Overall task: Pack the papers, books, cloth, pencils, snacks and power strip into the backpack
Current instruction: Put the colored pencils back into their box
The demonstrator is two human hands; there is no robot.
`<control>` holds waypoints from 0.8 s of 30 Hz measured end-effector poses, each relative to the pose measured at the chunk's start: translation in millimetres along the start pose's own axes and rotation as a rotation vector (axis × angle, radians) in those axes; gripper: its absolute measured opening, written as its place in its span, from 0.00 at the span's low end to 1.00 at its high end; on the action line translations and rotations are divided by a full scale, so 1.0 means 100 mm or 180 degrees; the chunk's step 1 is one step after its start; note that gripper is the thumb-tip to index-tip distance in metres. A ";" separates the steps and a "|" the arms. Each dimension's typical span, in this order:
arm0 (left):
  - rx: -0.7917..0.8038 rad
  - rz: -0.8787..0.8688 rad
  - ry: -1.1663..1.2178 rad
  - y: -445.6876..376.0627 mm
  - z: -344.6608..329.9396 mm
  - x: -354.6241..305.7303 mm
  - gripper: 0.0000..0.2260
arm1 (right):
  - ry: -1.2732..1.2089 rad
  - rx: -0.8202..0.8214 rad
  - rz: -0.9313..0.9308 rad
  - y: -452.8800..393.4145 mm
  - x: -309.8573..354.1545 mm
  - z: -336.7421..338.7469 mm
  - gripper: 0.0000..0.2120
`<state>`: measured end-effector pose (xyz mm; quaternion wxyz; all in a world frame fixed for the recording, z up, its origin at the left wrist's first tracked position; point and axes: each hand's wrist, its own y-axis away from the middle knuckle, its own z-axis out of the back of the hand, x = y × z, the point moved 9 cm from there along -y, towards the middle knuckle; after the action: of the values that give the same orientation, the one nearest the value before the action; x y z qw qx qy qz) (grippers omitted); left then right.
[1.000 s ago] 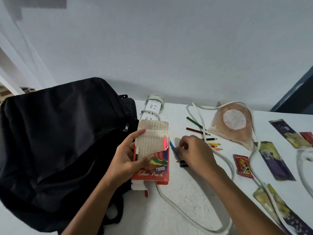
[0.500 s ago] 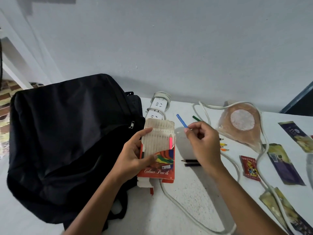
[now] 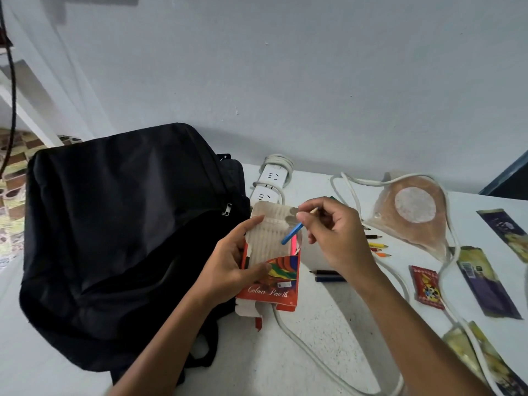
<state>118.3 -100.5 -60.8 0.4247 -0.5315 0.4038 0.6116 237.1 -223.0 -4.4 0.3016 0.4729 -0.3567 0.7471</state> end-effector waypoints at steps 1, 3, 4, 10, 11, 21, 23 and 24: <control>0.0010 -0.0017 -0.0030 0.00 0.00 0.00 0.33 | 0.0148 -0.0042 0.0043 -0.02 -0.01 -0.01 0.03; 0.0026 -0.0047 -0.0103 0.00 0.00 0.00 0.33 | 0.0310 -0.0092 0.0075 -0.06 -0.03 -0.05 0.08; 0.0037 -0.0050 -0.0136 0.01 0.00 0.00 0.33 | 0.0396 -0.0104 0.0083 -0.08 -0.04 -0.07 0.10; 0.0021 -0.0072 -0.0053 0.00 0.00 0.00 0.33 | 0.0651 0.0151 -0.0015 -0.17 -0.10 -0.13 0.12; 0.0007 -0.0069 -0.0035 0.00 0.01 0.00 0.33 | 0.0726 0.0232 -0.0012 -0.17 -0.11 -0.16 0.12; 0.0010 -0.0047 0.0020 -0.02 0.02 0.04 0.34 | 0.0798 0.0179 -0.0150 -0.07 -0.18 -0.22 0.14; 0.0005 -0.0055 0.0079 -0.02 0.02 0.04 0.33 | 0.0822 0.0189 -0.0166 -0.06 -0.20 -0.24 0.13; -0.0003 -0.0057 0.0115 -0.03 0.02 0.04 0.33 | 0.0831 0.0216 -0.0187 -0.05 -0.21 -0.26 0.13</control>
<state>119.8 -97.7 -64.4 0.4225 -0.5463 0.4063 0.5983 236.2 -201.7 -30.7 0.3510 0.3918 -0.2749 0.8048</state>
